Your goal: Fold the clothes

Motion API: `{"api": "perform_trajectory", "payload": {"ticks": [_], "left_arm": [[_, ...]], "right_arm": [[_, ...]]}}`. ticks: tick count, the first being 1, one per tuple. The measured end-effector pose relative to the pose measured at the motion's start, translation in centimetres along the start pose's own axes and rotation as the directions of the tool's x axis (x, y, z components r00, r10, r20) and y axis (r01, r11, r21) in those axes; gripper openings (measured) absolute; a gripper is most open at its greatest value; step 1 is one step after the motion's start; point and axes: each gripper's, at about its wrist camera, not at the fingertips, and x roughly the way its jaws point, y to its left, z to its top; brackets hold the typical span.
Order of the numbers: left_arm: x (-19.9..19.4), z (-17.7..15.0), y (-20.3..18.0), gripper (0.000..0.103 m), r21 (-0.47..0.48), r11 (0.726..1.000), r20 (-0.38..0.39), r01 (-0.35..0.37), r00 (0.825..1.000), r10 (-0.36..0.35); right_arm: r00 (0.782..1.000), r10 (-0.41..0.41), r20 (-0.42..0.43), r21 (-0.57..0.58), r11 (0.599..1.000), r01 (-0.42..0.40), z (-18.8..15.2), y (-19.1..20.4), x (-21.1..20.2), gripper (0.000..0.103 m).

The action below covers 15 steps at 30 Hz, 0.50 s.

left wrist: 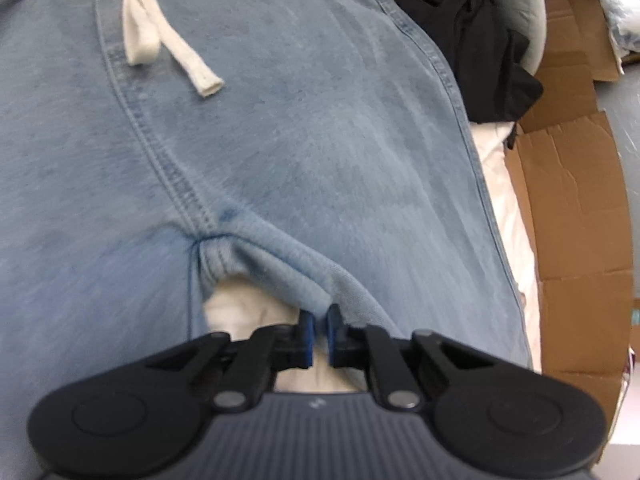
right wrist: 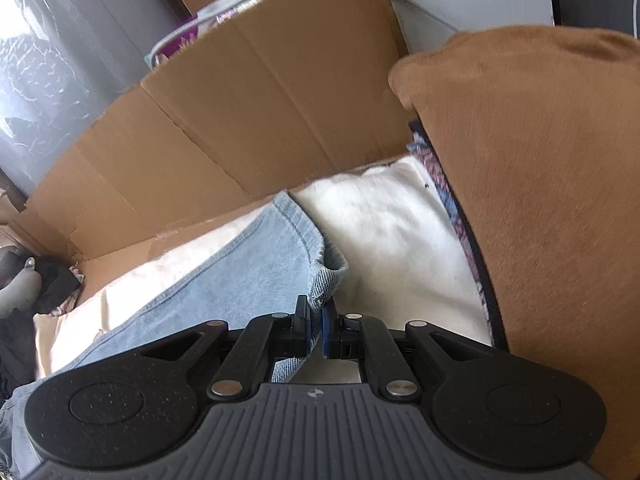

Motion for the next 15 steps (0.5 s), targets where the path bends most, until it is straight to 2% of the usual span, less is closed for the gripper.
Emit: {"api": "perform_trajectory", "payload": {"ticks": [4,8,15], "left_arm": [[-0.9,-0.7,0.8,0.003,0.015,1.0,-0.036,-0.02,0.999,0.02],[0.8,-1.0,2.0,0.003,0.008,0.998,-0.079,-0.061,0.995,0.062],[2.4,-0.8,2.0,0.003,0.046,0.996,-0.097,-0.075,0.992,0.079]], "right_arm": [[1.0,-0.01,0.008,-0.017,1.0,0.01,0.2,0.3,-0.8,0.003],[0.999,-0.042,-0.01,-0.026,0.999,0.042,-0.4,0.0,-0.1,0.003],[0.997,-0.074,-0.02,-0.024,0.997,0.074,-0.8,-0.2,1.5,0.003]]}}
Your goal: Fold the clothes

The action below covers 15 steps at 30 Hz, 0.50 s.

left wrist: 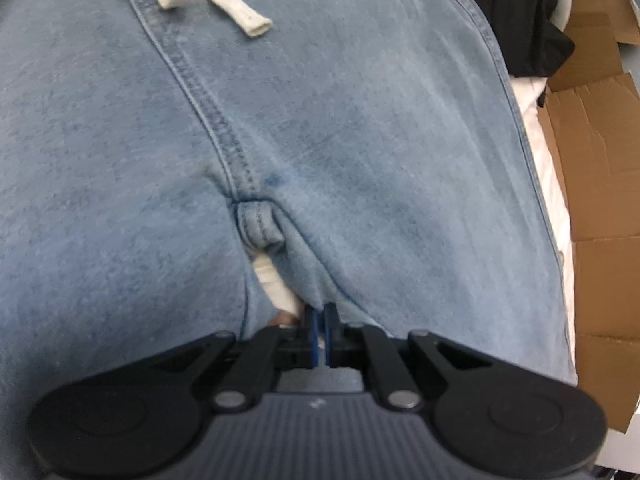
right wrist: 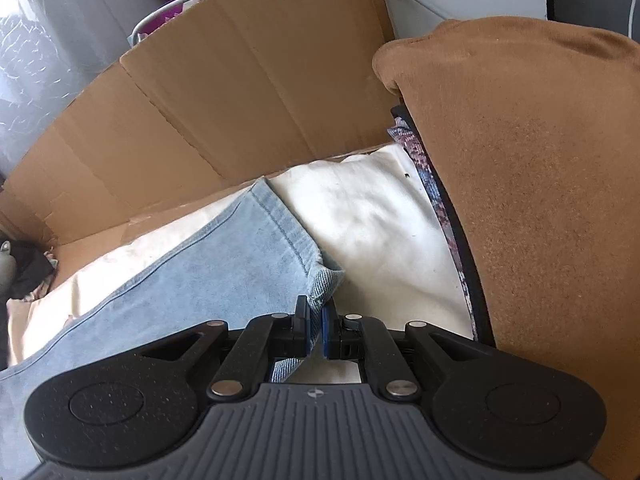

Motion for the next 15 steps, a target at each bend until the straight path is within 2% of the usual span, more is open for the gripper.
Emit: {"api": "perform_trajectory", "payload": {"ticks": [13,15], "left_arm": [[-1.1,-0.7,0.1,0.002,0.018,0.999,-0.007,0.027,1.0,-0.027],[-0.7,-0.8,0.1,0.002,0.027,1.0,-0.016,0.014,1.0,-0.014]], "right_arm": [[0.994,0.039,0.098,-0.039,0.999,-0.035,1.6,1.6,-2.7,0.003],[0.996,0.023,0.087,-0.047,0.999,-0.019,1.5,1.5,-2.4,0.003]]}}
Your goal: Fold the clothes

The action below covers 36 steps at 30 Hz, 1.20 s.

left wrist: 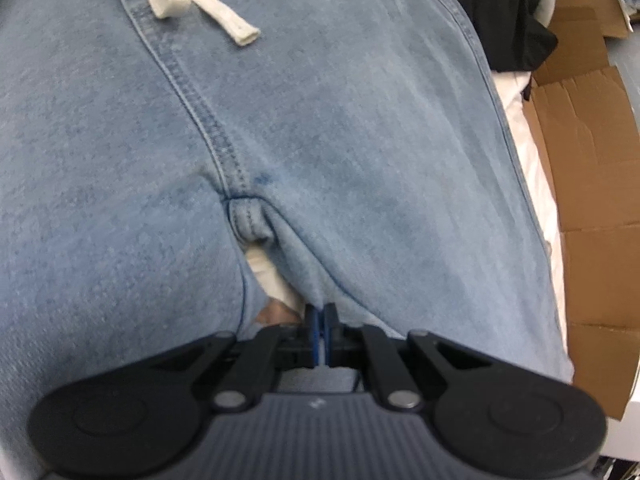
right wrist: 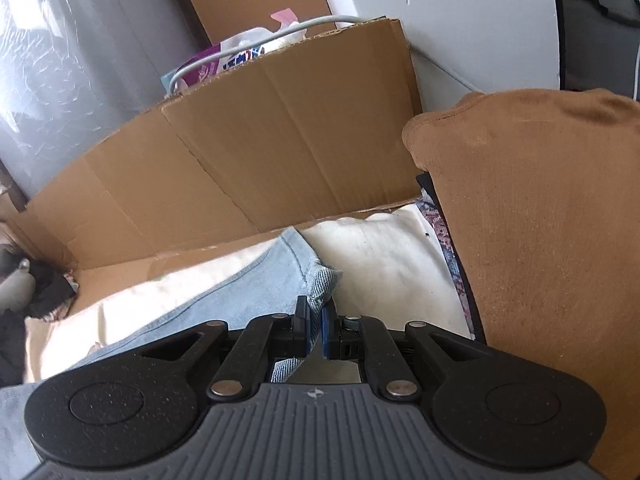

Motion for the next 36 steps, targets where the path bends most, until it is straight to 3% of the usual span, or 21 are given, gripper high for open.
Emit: {"api": "perform_trajectory", "payload": {"ticks": [6,9,12,18,23,29,32,36], "left_arm": [[1.0,0.3,-0.5,0.006,0.034,0.999,-0.045,-0.035,0.998,0.037],[0.3,0.2,-1.3,0.01,0.07,0.997,-0.06,-0.046,0.997,0.05],[-1.1,-0.1,-2.2,0.029,0.106,0.994,-0.051,-0.026,0.998,0.032],[-3.9,0.0,-3.1,0.03,0.133,0.991,-0.009,-0.011,1.0,0.012],[-5.3,2.4,-3.3,0.031,0.137,0.989,0.068,-0.05,0.997,0.041],[-6.0,5.0,-1.9,0.034,0.129,0.984,0.143,-0.124,0.984,0.105],[-4.4,6.1,-1.8,0.034,0.15,0.979,0.14,-0.135,0.984,0.114],[-1.3,7.4,-1.4,0.029,0.19,0.964,0.107,-0.186,0.98,0.168]], "right_arm": [[0.98,-0.108,-0.168,0.113,0.985,0.128,-3.2,-2.9,4.1,0.007],[0.981,-0.122,-0.148,0.107,0.985,0.138,-2.7,-2.6,3.5,0.01],[0.983,-0.139,-0.12,0.097,0.984,0.151,-2.2,-2.4,2.5,0.016],[0.982,-0.181,-0.044,0.03,0.983,0.183,-2.2,-1.1,0.1,0.017],[0.991,-0.129,-0.028,-0.026,0.991,0.128,-2.6,0.3,-0.1,0.018],[0.995,-0.055,-0.085,-0.075,0.996,0.049,-3.8,2.1,1.1,0.023],[0.99,-0.031,-0.136,-0.097,0.995,0.018,-4.2,2.6,2.5,0.025],[0.98,-0.059,-0.192,-0.162,0.986,0.028,-5.0,2.5,4.6,0.029]]}}
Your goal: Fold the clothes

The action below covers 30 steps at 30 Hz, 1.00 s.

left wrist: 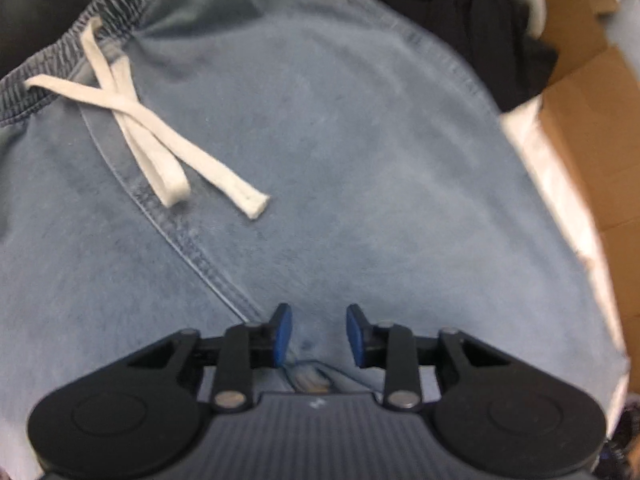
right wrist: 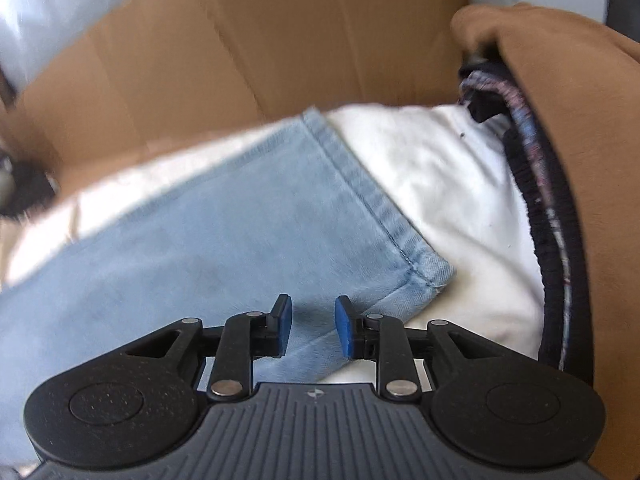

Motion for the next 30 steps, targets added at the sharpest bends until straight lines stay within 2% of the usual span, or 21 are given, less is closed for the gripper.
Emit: {"api": "perform_trajectory", "payload": {"ticks": [4,8,13,18,21,23,26,30], "left_arm": [[1.0,1.2,0.0,0.03,-0.037,0.999,-0.029,-0.016,0.999,0.014],[-0.1,2.7,-0.3,0.03,-0.067,0.997,-0.051,-0.045,0.998,0.042],[-2.4,6.8,-1.9,0.045,0.033,0.994,0.057,-0.104,0.993,0.102],[-2.2,11.1,-1.8,0.045,0.056,0.988,0.145,-0.143,0.98,0.134],[-1.5,12.0,-1.8,0.045,0.069,0.984,0.16,-0.161,0.976,0.149],[-1.2,12.6,-1.9,0.045,0.073,0.988,0.16,-0.137,0.979,0.124],[-0.9,12.0,-2.7,0.045,0.129,0.983,0.174,-0.133,0.979,0.11],[0.5,12.4,-3.8,0.045,0.171,0.977,0.185,-0.127,0.978,0.094]], "right_arm": [[1.0,-0.028,-0.002,-0.013,1.0,0.028,0.0,-0.5,0.7,0.028],[0.998,-0.066,0.011,0.007,0.998,0.066,0.5,-0.7,0.4,0.028],[0.997,-0.047,0.063,0.011,0.999,0.047,2.0,-1.1,-0.5,0.029],[0.995,-0.036,0.095,0.004,0.999,0.036,3.5,-1.3,-0.2,0.03],[0.994,-0.034,0.107,0.005,0.999,0.034,4.5,-1.0,0.4,0.036],[0.994,-0.033,0.108,0.017,0.999,0.032,5.0,-0.6,1.3,0.036],[0.995,-0.025,0.092,0.002,1.0,0.025,5.5,0.8,2.8,0.036],[0.997,0.057,0.059,-0.105,0.993,-0.05,5.1,4.7,3.4,0.036]]}}
